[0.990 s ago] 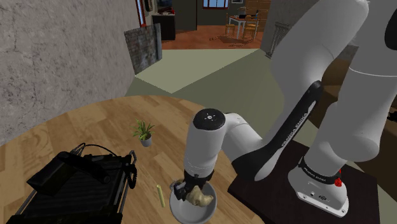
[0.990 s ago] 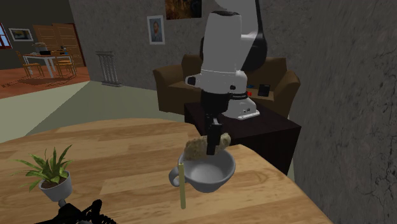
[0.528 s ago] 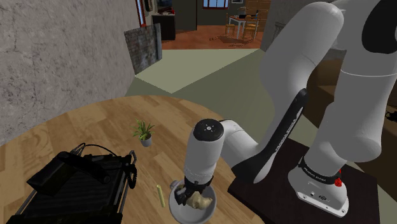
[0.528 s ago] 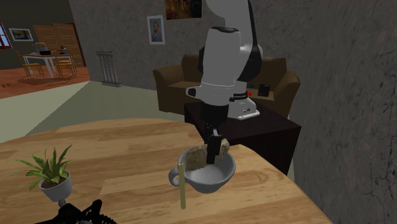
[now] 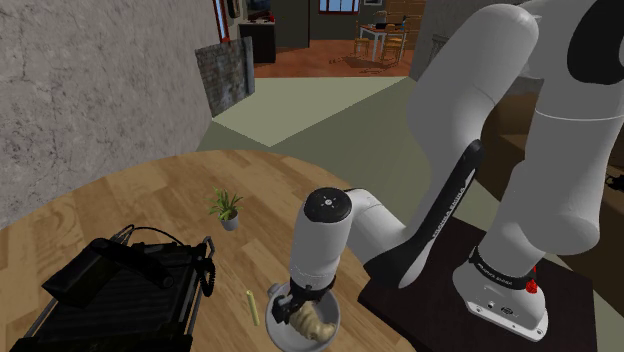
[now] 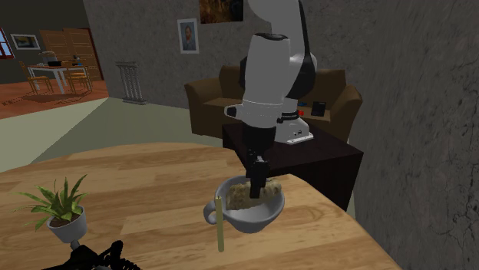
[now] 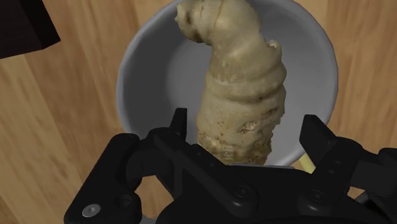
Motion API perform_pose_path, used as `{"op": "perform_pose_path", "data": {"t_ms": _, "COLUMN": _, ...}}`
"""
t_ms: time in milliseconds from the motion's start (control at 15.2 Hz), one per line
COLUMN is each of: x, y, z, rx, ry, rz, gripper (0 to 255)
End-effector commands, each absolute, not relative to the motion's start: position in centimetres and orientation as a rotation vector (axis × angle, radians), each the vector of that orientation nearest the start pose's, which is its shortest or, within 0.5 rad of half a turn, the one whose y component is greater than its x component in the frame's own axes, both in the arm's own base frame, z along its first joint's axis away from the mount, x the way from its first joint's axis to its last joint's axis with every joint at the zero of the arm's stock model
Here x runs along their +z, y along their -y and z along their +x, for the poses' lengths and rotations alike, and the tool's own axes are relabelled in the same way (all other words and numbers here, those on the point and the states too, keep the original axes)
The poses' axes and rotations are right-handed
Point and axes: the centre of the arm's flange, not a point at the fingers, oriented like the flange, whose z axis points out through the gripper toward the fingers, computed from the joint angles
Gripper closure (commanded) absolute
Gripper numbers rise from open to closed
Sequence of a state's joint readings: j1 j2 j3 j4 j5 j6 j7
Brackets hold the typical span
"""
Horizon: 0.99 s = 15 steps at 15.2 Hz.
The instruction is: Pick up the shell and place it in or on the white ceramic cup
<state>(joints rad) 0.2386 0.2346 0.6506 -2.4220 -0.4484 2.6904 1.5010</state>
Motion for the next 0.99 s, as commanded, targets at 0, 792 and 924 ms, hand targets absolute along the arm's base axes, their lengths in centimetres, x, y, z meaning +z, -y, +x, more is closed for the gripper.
{"op": "perform_pose_path", "data": {"t_ms": 0, "x": 24.1, "y": -40.1, "z": 29.9, "rx": -0.163, "ry": -0.362, "rz": -3.044, "gripper": 0}}
{"op": "perform_pose_path", "data": {"t_ms": 792, "x": 29.0, "y": -39.8, "z": 29.3, "rx": -0.163, "ry": -0.362, "rz": -3.044, "gripper": 0}}
{"op": "perform_pose_path", "data": {"t_ms": 924, "x": 29.0, "y": -39.8, "z": 29.3, "rx": -0.163, "ry": -0.362, "rz": -3.044, "gripper": 0}}
